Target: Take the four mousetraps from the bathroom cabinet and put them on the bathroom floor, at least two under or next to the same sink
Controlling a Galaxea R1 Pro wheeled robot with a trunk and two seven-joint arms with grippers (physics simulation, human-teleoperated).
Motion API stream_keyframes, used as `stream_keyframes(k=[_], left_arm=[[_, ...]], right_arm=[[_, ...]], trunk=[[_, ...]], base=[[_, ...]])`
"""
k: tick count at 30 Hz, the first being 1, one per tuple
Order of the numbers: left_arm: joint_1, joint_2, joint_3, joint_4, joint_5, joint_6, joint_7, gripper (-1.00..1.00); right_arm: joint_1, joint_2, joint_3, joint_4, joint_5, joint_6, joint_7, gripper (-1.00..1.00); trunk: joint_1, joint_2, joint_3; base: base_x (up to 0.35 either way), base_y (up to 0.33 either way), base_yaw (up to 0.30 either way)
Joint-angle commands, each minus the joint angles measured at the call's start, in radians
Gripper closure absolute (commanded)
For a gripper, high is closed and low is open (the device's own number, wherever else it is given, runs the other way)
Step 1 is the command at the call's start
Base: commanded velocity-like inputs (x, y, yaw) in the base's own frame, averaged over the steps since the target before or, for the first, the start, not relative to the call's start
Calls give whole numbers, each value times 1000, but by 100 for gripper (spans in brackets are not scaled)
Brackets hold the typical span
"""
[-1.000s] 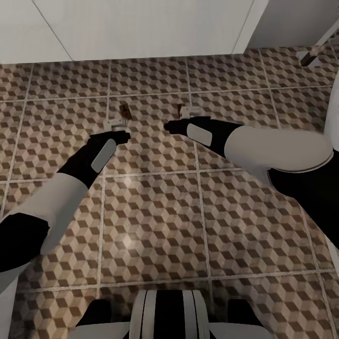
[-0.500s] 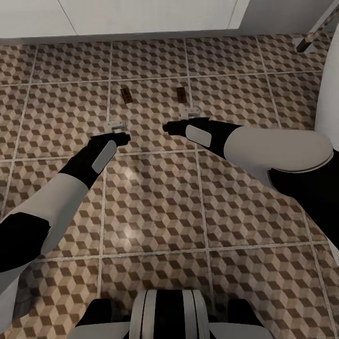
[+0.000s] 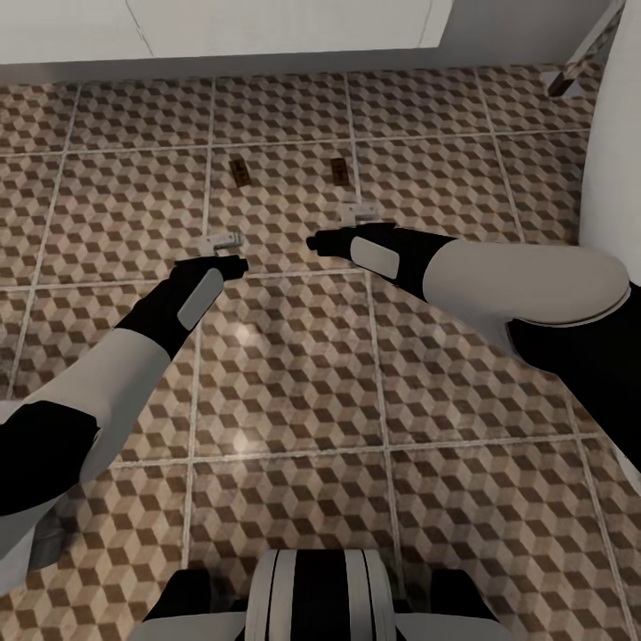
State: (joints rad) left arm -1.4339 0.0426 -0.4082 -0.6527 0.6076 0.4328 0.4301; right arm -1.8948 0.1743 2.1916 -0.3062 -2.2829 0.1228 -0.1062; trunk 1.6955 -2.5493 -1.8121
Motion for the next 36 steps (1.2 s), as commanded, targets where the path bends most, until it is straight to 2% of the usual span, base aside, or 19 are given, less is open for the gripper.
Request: stream_keyframes(k=[1, 6, 10, 15, 22, 31, 36], left_arm=[[-1, 1, -8, 0, 10, 2, 12, -100], [-1, -3, -10, 9, 9, 5, 49, -100], [-1, -21, -11, 16, 4, 4, 136, -100], [-1, -45, -26, 16, -11, 2, 183, -100], [0, -61, -47, 17, -27, -24, 191, -100], [-1, -70, -49, 50, -22, -28, 187, -100], [-1, -71, -47, 81, -18, -30, 161, -100]], right_arm=[[-1, 0, 3, -2, -3, 1, -4, -100], [-1, 0, 4, -2, -3, 1, -4, -100], [0, 0, 4, -2, -3, 1, -5, -100], [3, 0, 4, -2, -3, 1, -5, -100], [7, 0, 5, -2, -4, 1, -6, -100], [12, 0, 5, -23, -4, 0, -6, -100], [12, 0, 5, -34, -4, -4, -22, -100]], trunk=[[-1, 0, 3], [-3, 1, 23], [-5, 2, 38], [-7, 3, 57], [-10, 5, 85], [-14, 7, 119], [-16, 8, 139]], base=[[-19, -2, 0], [-9, -1, 0], [-2, 0, 0], [-36, -26, 0], [-223, -104, 0], [-299, -94, 0], [-310, -87, 0]])
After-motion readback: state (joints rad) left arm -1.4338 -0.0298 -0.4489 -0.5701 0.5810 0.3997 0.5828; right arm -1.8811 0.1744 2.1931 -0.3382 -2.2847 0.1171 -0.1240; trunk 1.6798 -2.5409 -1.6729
